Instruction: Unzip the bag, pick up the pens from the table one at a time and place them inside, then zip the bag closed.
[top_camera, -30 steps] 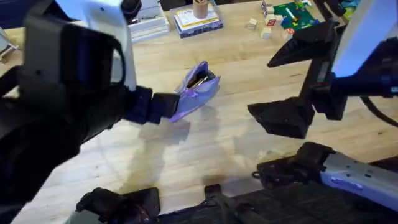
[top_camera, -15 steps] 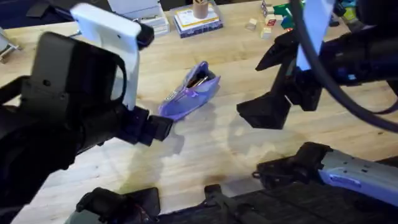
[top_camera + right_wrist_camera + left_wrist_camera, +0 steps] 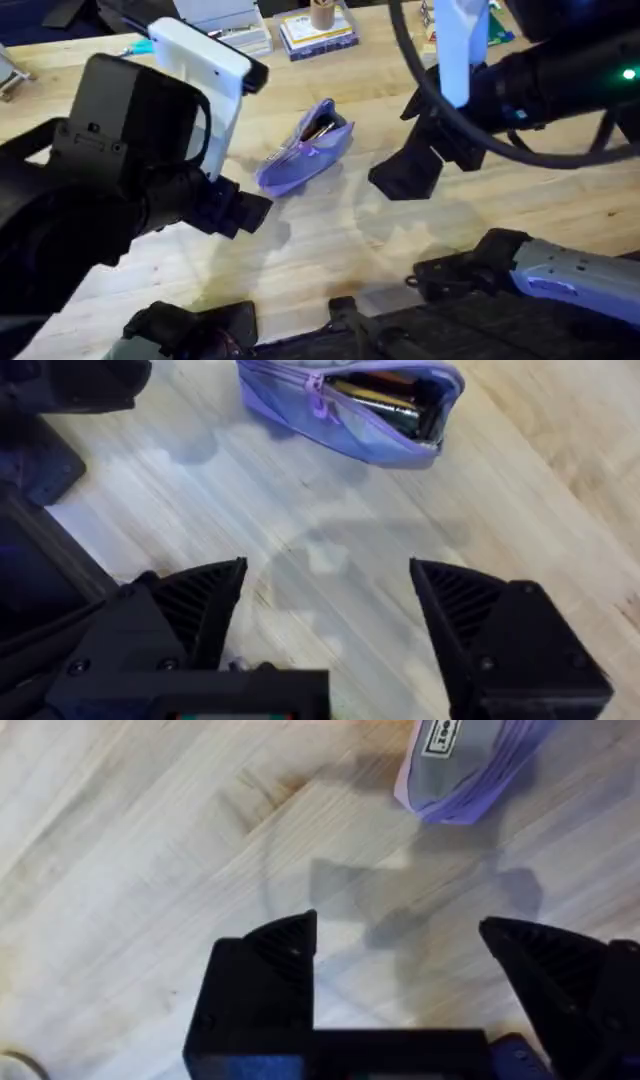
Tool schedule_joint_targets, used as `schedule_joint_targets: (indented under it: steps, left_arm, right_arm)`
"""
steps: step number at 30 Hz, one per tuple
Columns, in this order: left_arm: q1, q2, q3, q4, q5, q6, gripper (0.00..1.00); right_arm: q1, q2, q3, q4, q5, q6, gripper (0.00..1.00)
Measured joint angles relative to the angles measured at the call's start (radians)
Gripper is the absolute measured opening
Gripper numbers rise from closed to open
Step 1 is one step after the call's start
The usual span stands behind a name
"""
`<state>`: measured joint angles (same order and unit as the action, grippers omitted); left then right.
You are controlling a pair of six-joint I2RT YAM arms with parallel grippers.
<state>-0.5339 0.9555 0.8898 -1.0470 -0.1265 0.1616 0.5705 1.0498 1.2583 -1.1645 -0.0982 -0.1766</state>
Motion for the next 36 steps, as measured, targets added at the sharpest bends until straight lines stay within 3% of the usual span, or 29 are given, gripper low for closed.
schedule_joint_targets:
  steps: [4,9,19,20,24,30,33,34,36]
  left_arm:
    - [0.002,0.000,0.000,0.025,0.012,0.100,0.993]
    - [0.042,0.000,0.000,0.047,0.101,0.228,0.994]
    - [0.235,-0.003,0.000,0.024,0.329,0.405,0.995]
    - [0.276,-0.027,0.000,-0.014,0.355,0.445,0.995]
    - [0.347,-0.095,-0.004,-0.033,0.391,0.502,0.995]
    - [0.471,-0.193,-0.039,0.026,0.461,0.546,0.996]
    - [0.515,-0.212,-0.064,0.041,0.556,0.605,0.994]
    - [0.533,-0.205,-0.100,0.045,0.639,0.671,0.994]
    - [0.535,-0.185,-0.112,0.046,0.678,0.709,0.994]
  right_arm:
    - [0.000,0.018,0.000,0.000,0.000,0.031,0.997]
    - [0.000,0.045,0.000,0.002,0.000,0.059,0.998]
    - [0.000,0.052,0.000,0.032,0.001,0.069,0.998]
    - [0.000,0.052,0.000,0.032,0.001,0.069,0.998]
    - [0.000,0.052,0.000,0.036,0.001,0.069,0.998]
    - [0.000,0.052,0.000,0.045,0.001,0.069,0.998]
    - [0.000,0.052,0.000,0.067,0.001,0.069,0.997]
    - [0.000,0.052,0.000,0.090,0.001,0.069,0.997]
    - [0.000,0.052,0.000,0.094,0.001,0.069,0.997]
